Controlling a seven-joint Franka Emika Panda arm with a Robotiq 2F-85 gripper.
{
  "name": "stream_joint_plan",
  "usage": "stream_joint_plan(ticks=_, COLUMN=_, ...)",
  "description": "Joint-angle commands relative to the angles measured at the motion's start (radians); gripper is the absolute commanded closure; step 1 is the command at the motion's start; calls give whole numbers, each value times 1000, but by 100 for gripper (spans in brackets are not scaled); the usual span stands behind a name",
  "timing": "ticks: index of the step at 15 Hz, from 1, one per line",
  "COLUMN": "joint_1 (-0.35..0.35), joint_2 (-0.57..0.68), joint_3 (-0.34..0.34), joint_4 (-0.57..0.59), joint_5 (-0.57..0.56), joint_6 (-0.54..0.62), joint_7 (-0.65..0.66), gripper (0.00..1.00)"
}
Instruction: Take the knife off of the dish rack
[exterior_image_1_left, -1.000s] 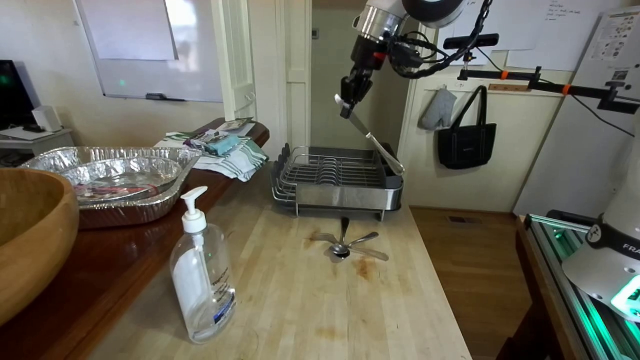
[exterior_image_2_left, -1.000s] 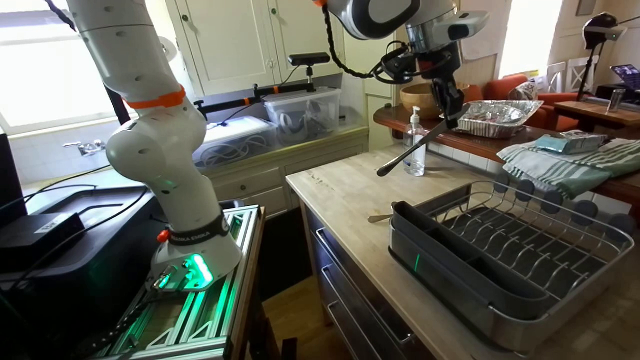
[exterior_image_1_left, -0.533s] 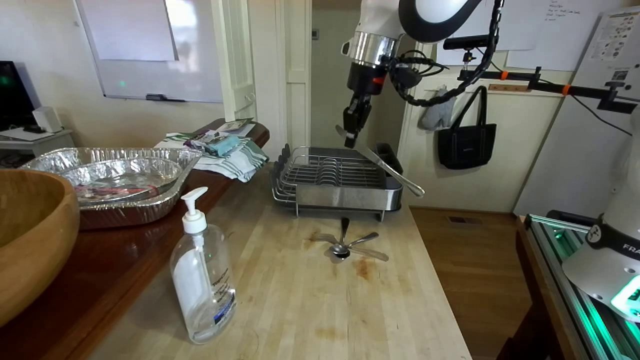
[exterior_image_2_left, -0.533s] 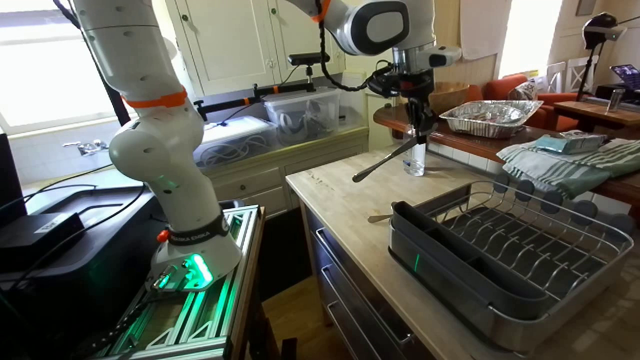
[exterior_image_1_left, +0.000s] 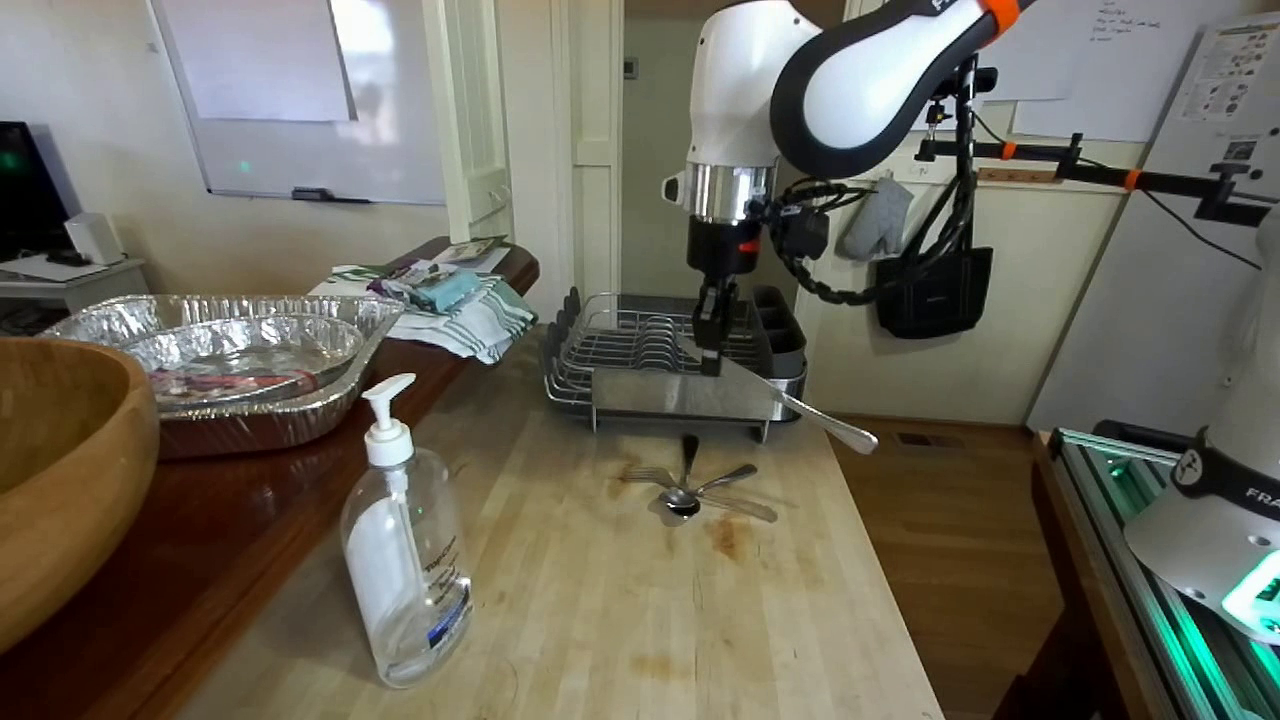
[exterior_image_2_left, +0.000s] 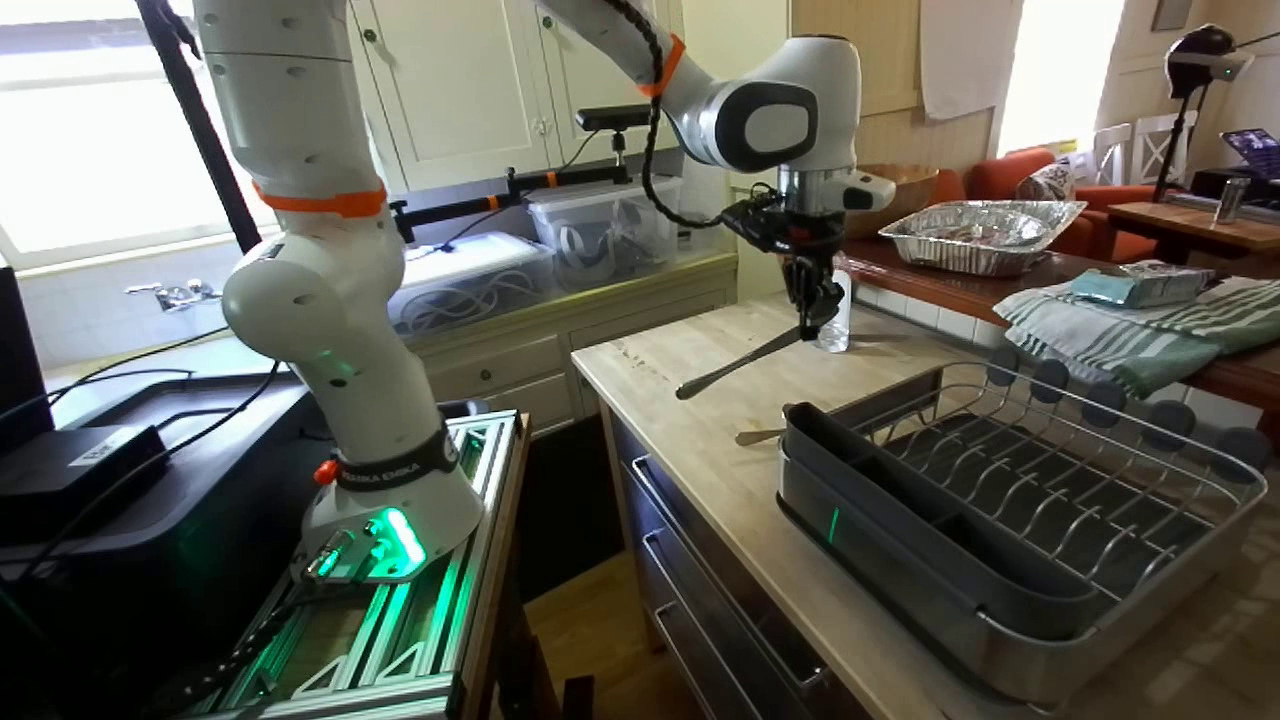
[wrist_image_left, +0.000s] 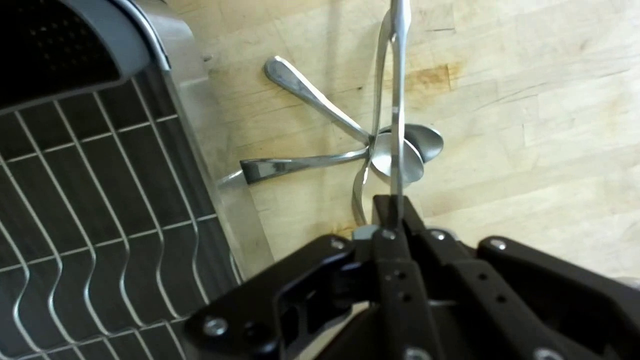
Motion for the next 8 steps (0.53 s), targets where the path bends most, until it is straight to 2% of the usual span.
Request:
stream_joint_plan(ticks=1, joint_1=9, joint_2=93, joint_3=-5, joint_4=45, joint_5=-28, joint_6=-6, joint_7=-8, gripper=99)
stream_joint_plan(ticks=8, joint_1=18, joint_2=223, joint_3=-16, joint_4=107, joint_5=-63, joint_6=11, joint_7=0, gripper=99)
